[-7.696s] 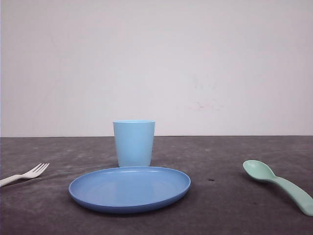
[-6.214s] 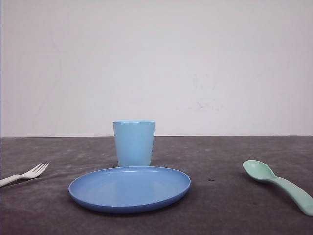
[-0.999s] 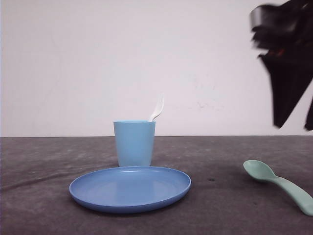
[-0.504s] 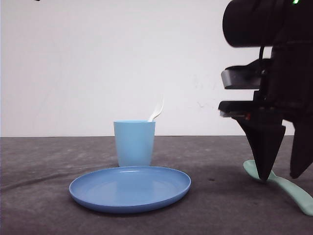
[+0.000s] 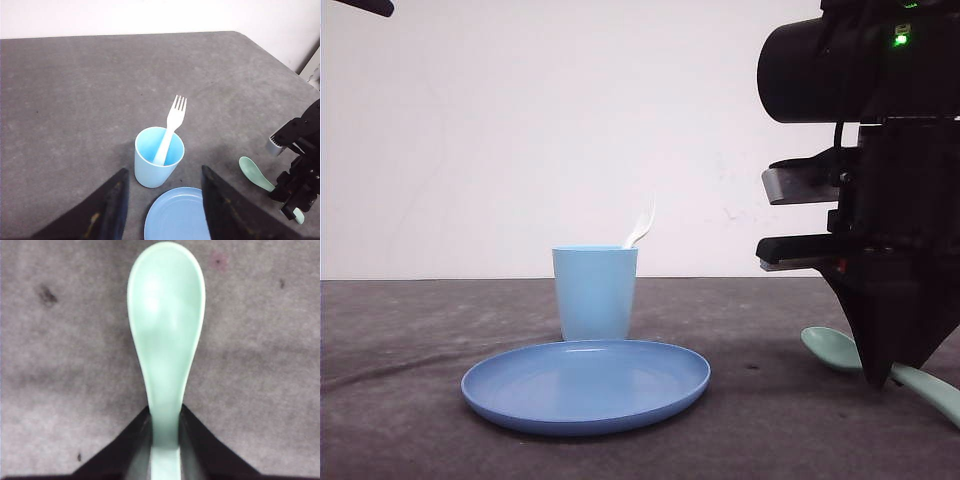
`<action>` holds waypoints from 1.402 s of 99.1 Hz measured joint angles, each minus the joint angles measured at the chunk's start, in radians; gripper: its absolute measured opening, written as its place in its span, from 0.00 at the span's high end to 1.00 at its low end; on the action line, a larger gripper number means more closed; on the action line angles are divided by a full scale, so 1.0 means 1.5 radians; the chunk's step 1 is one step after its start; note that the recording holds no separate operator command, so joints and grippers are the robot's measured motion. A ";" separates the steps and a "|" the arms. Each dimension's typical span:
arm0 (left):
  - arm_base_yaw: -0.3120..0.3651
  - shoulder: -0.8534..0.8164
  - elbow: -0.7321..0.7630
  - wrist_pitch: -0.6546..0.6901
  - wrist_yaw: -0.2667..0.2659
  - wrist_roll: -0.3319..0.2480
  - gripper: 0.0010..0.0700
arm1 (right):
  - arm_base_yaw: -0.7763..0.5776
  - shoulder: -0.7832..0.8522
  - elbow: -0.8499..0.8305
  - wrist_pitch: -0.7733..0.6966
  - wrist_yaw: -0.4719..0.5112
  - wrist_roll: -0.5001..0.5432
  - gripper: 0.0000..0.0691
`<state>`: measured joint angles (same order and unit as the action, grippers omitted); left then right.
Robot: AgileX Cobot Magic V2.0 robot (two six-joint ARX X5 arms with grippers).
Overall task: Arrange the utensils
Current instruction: 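Lower the right gripper onto the mint-green spoon and grasp it, then carry the spoon with the right gripper and drop it into the cup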
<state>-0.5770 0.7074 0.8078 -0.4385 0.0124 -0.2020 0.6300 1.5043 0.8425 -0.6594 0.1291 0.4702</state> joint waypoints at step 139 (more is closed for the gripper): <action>-0.001 0.000 0.000 -0.037 0.007 0.000 0.62 | 0.112 0.157 0.177 0.556 0.018 -0.156 0.85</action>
<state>-0.5781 0.7074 0.8078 -0.4938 0.0227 -0.2020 0.7986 1.7405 1.1080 0.1745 0.1566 0.2363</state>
